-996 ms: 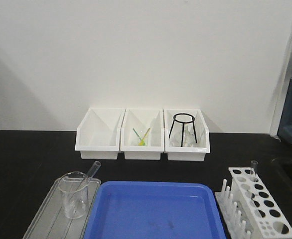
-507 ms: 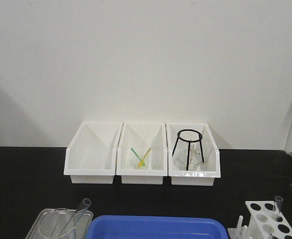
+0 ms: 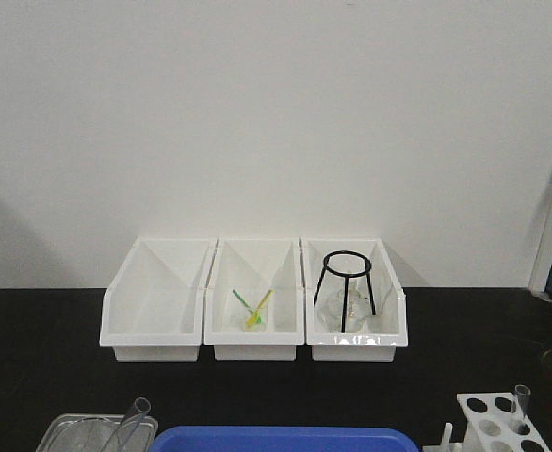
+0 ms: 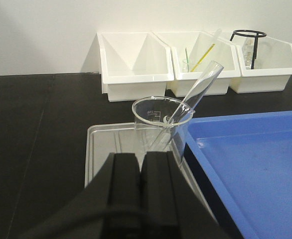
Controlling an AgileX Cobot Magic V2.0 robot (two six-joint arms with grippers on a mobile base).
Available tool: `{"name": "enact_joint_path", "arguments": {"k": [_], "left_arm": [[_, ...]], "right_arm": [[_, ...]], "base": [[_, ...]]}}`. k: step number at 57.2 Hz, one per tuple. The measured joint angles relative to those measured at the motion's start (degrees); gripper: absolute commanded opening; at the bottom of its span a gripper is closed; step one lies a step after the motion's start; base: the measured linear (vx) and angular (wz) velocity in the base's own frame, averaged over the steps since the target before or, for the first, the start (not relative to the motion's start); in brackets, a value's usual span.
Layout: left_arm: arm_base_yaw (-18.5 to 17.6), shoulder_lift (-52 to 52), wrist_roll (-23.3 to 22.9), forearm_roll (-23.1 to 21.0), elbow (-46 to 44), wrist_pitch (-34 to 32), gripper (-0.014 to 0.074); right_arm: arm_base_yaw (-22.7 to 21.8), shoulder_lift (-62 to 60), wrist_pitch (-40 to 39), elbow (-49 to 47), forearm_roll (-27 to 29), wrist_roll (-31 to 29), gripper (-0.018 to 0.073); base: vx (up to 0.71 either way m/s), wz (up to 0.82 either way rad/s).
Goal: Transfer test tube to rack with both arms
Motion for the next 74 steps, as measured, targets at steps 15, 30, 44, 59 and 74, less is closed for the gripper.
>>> {"name": "enact_joint_path", "arguments": {"k": [15,30,44,59,74], "left_arm": [[0.00,0.00,0.00,0.35,0.06,-1.63,-0.0007],[0.00,0.00,-3.46,-2.60,-5.29,-18.70,-0.0007],[0.00,8.18,4.52,-1.74,-31.22,-18.67,-0.0007],[0.00,32.49,8.97,-1.49,-48.45,-8.34,-0.0007],[0.00,43.09,8.98,-1.49,-48.70,-5.81,0.0004]], "right_arm": [[0.00,0.00,-4.25,0.00,0.06,0.05,-0.0010],[0.00,0.00,-30.15,-0.61,3.33,0.47,-0.0010],[0.00,5.72,-25.45,-24.06,5.67,-3.63,-0.0010],[0.00,27.10,-15.11,-41.16,7.52,-4.89,-0.0010],[0.00,35.14,-13.16,-42.34,7.59,-3.79,0.0009]], "base": [[0.00,0.00],[0.00,0.00],[0.00,0.00],[0.00,0.01],[0.00,0.00]]}}
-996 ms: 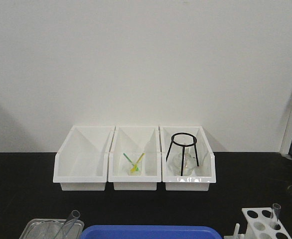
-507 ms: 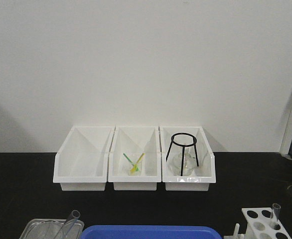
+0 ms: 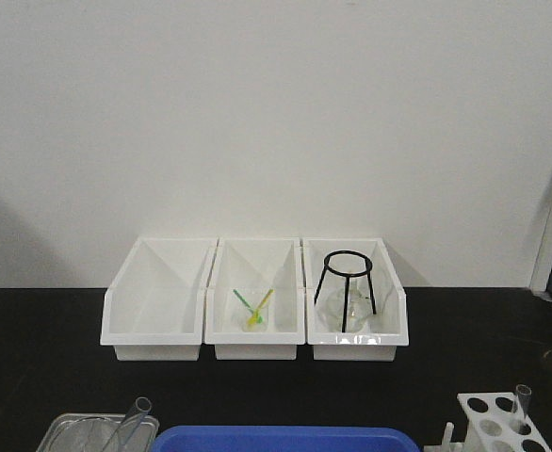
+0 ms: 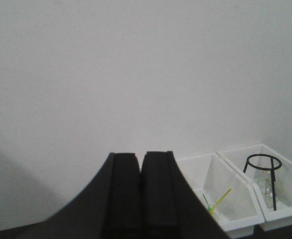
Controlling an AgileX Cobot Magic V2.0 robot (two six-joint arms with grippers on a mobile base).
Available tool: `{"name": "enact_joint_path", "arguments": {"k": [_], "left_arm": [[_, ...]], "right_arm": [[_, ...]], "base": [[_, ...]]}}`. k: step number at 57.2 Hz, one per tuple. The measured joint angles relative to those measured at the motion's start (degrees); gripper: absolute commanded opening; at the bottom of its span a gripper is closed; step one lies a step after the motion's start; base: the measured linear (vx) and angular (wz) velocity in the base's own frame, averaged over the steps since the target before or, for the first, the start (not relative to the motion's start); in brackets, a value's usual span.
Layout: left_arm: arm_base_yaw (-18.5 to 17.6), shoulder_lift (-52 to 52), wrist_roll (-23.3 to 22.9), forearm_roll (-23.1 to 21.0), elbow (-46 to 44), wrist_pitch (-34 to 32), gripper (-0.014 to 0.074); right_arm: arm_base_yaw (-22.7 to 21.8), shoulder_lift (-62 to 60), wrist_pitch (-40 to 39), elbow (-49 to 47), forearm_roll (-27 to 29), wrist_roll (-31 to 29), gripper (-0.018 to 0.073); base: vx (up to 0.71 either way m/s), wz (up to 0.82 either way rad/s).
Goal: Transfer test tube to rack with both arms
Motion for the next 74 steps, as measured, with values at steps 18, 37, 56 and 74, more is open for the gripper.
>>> {"name": "enact_joint_path", "arguments": {"k": [18,37,56,74], "left_arm": [[0.00,0.25,0.00,0.00,0.00,-0.24,0.0230],[0.00,0.25,0.00,0.00,0.00,-1.22,0.0516],[0.00,1.29,3.02,1.44,-0.23,-2.38,0.0512],[-7.72,11.70,17.11,4.18,5.79,3.11,0.0512]], "right_arm": [[0.00,0.46,3.52,-0.07,-0.05,0.23,0.0293],[0.00,0.46,5.11,-0.07,-0.25,-0.51,0.0711],[0.80,0.46,1.06,1.66,1.20,0.62,0.0645],[7.63,0.85,-8.88,17.70,1.25,0.66,0.0540]], "base": [[0.00,0.00],[0.00,0.00],[0.00,0.00],[0.00,0.00]]}}
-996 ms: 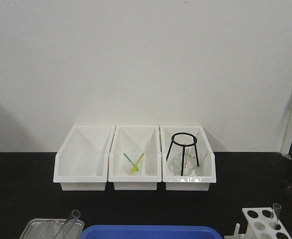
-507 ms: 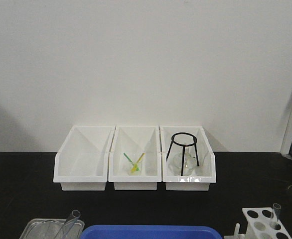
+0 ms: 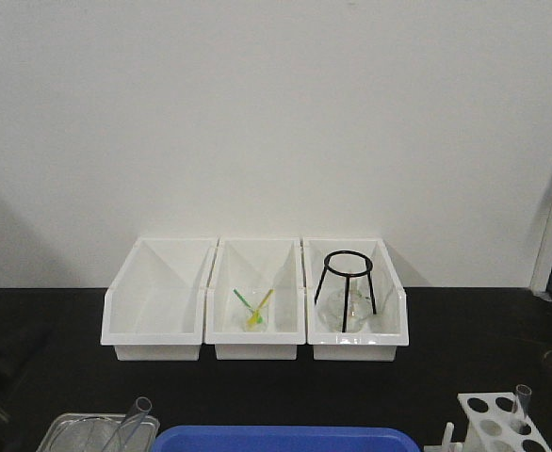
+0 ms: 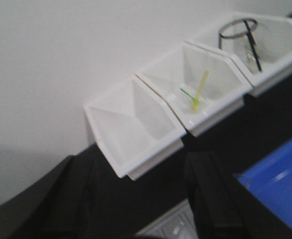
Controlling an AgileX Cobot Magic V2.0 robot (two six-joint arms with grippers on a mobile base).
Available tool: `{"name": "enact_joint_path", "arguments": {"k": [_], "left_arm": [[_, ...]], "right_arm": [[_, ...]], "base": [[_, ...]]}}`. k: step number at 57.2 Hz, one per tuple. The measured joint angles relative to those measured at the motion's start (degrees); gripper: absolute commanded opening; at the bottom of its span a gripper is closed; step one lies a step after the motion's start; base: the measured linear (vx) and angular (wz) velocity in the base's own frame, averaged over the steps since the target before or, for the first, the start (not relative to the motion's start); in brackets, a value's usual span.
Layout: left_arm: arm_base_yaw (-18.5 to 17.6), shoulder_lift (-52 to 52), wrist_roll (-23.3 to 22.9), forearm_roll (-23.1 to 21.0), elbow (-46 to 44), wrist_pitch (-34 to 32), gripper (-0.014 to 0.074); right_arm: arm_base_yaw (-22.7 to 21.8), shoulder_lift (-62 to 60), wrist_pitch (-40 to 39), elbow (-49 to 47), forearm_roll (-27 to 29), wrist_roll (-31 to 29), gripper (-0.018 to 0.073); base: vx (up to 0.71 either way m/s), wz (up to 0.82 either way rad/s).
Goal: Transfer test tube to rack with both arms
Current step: 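Grasp the clear glass tube with the left gripper and lift it out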
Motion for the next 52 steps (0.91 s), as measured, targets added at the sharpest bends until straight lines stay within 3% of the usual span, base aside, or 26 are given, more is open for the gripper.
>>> {"name": "enact_joint_path", "arguments": {"k": [9,21,28,52], "left_arm": [[-2.72,7.66,0.84,0.08,4.43,-5.07,0.0512],[-2.72,16.96,0.70,0.12,5.15,-11.87,0.0512],[-2.72,21.39,-1.65,0.15,5.15,-15.04,0.0512],[-2.72,31.58,-3.33,0.27,5.15,-25.49,0.0509]], "right_arm": [[0.37,0.00,-2.38,2.97,0.00,-0.06,0.0533],[0.37,0.00,-3.49,3.23,0.00,-1.23,0.0533],[0.37,0.00,-3.53,3.23,0.00,-1.34,0.0533],[0.37,0.00,-3.60,3.23,0.00,-4.32,0.0533]], "base": [[0.00,0.00],[0.00,0.00],[0.00,0.00],[0.00,0.00]]}}
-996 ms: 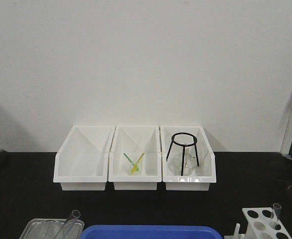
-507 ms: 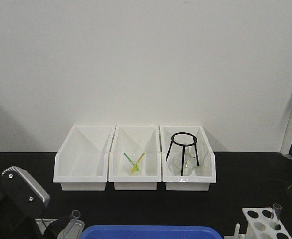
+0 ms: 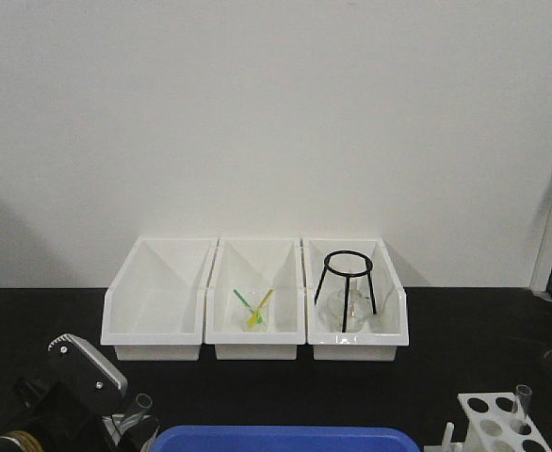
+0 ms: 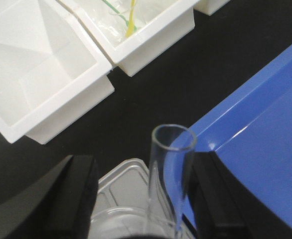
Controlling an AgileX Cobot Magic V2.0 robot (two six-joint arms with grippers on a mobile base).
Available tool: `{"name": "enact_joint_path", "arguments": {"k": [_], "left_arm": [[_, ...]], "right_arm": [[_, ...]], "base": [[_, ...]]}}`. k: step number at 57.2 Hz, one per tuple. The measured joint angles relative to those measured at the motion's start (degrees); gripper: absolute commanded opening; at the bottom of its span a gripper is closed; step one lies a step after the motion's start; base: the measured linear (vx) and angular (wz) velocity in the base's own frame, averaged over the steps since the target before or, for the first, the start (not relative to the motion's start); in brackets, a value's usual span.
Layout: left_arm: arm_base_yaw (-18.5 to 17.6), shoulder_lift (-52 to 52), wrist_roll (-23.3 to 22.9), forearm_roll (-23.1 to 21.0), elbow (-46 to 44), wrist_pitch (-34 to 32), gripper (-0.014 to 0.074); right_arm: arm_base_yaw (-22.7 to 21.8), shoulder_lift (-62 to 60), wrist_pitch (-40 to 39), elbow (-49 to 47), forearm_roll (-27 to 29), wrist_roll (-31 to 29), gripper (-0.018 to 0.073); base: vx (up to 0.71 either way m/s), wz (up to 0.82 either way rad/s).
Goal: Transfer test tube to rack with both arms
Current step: 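Grasp the clear glass tube with the left gripper and lift it out, then carry the tube with the left gripper toward the right gripper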
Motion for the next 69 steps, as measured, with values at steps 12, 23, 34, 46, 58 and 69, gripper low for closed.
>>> {"name": "enact_joint_path", "arguments": {"k": [12,23,34,46,58,69], "left_arm": [[0.00,1.97,0.00,-0.01,0.00,-4.24,0.0334],[0.00,2.02,-0.08,-0.01,0.00,-4.93,0.0022],[0.00,1.77,-0.34,-0.01,0.00,-4.85,-0.0008],[0.00,-6.33,-5.10,-0.01,-3.22,0.75,-0.0008],[-2.61,-14.85,-5.96,0.02,-13.38,10.54,-0.0008],[-10.20,-15.29,-7.46,0.02,-19.03,12.57,-0.0008]], "right_arm": [[0.00,0.00,-0.29,0.00,0.00,-0.12,0.0533],[0.00,0.00,-0.29,0.00,0.00,-0.12,0.0533],[0.00,0.00,-0.29,0.00,0.00,-0.12,0.0530],[0.00,0.00,-0.29,0.00,0.00,-0.12,0.0508],[4.33,0.52,2.92,-0.90,0.00,0.28,0.0502],[15.01,6.99,4.38,-3.43,0.00,0.28,0.0502]], "base": [[0.00,0.00],[0.00,0.00],[0.00,0.00],[0.00,0.00],[0.00,0.00],[0.00,0.00]]}}
